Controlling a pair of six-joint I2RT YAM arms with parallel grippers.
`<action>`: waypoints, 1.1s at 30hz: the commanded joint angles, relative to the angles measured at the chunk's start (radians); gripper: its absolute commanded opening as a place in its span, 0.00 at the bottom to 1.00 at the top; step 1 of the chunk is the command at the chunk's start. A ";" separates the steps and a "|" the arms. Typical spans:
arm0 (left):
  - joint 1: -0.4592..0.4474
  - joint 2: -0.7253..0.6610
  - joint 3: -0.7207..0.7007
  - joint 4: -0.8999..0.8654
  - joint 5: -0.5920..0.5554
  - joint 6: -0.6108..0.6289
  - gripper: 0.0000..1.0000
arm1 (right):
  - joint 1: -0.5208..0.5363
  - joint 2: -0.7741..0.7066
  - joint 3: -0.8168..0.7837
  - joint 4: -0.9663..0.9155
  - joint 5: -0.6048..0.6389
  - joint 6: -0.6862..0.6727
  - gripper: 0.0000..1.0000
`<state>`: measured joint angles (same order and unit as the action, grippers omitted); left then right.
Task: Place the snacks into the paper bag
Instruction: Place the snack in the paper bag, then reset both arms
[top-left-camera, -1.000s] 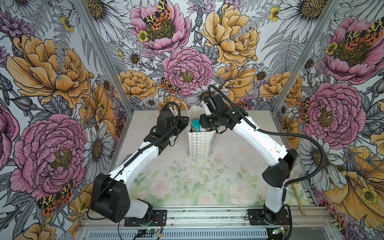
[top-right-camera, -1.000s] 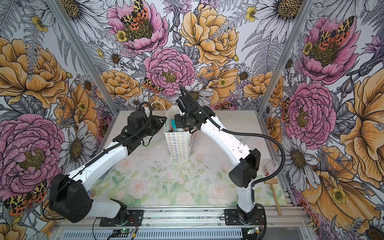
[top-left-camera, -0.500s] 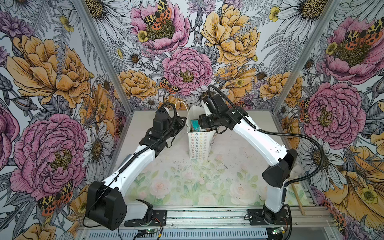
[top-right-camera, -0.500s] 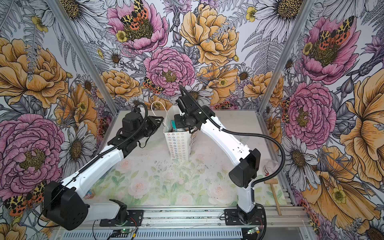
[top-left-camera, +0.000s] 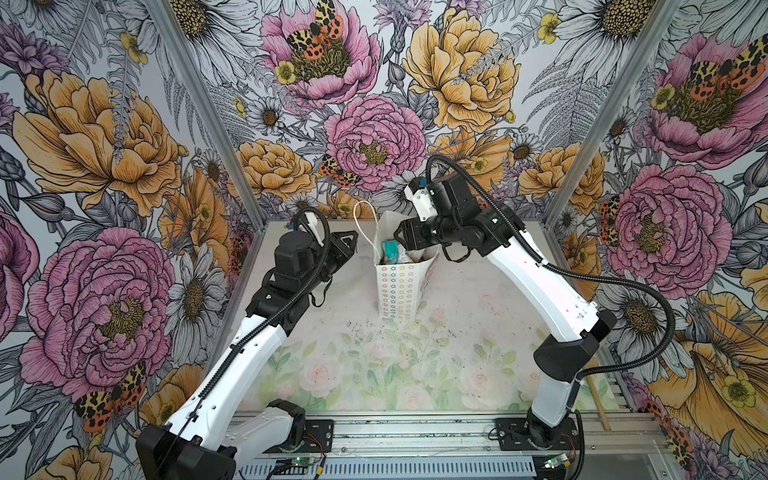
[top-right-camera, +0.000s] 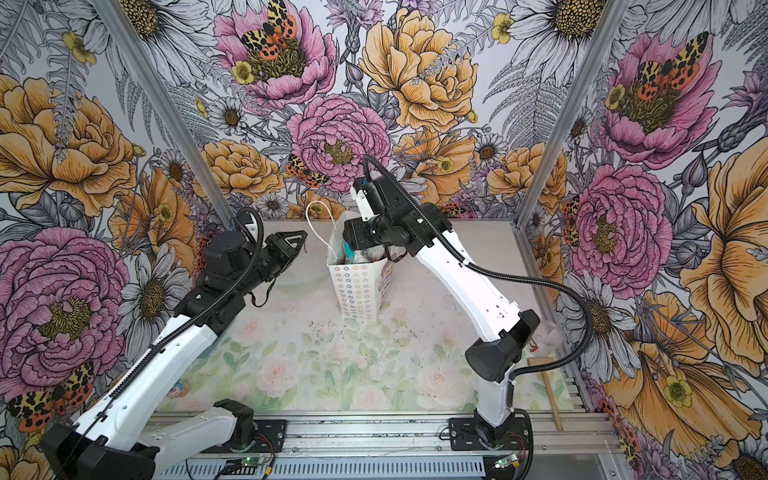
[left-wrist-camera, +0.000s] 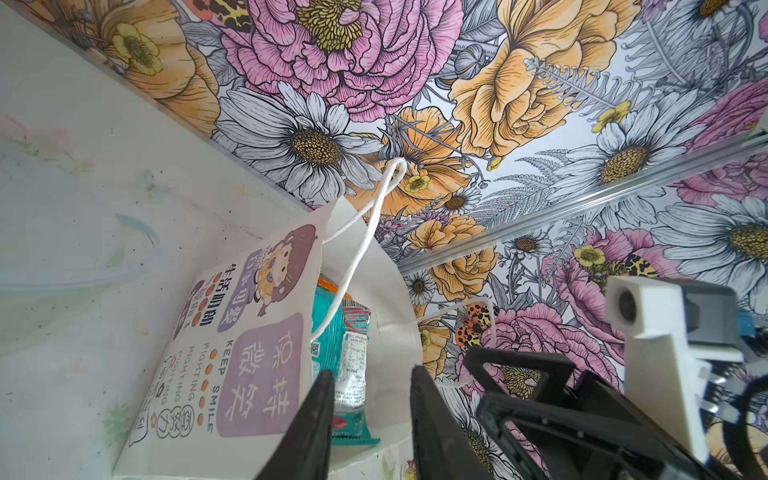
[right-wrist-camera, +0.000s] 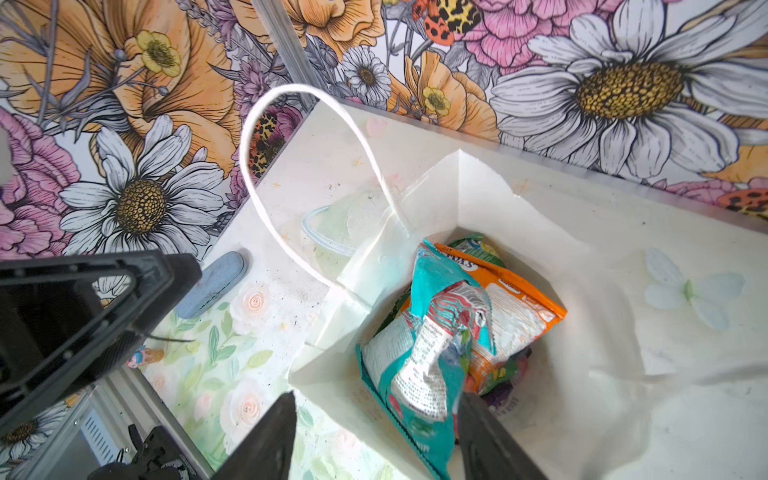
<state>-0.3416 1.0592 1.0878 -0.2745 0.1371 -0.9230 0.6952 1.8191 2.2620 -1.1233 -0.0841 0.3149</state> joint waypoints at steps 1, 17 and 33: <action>0.028 -0.051 -0.016 -0.060 -0.020 0.035 0.35 | 0.004 -0.092 0.032 -0.077 0.007 -0.077 0.69; 0.208 -0.250 -0.096 -0.185 0.053 0.091 0.89 | -0.089 -0.557 -0.622 -0.042 0.410 -0.277 0.82; 0.340 -0.274 -0.279 -0.076 0.008 0.312 0.99 | -0.461 -0.870 -1.416 0.821 0.400 -0.282 0.95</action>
<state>-0.0105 0.7937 0.8520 -0.4290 0.1768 -0.7044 0.2718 0.9546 0.9432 -0.5518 0.2886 0.0269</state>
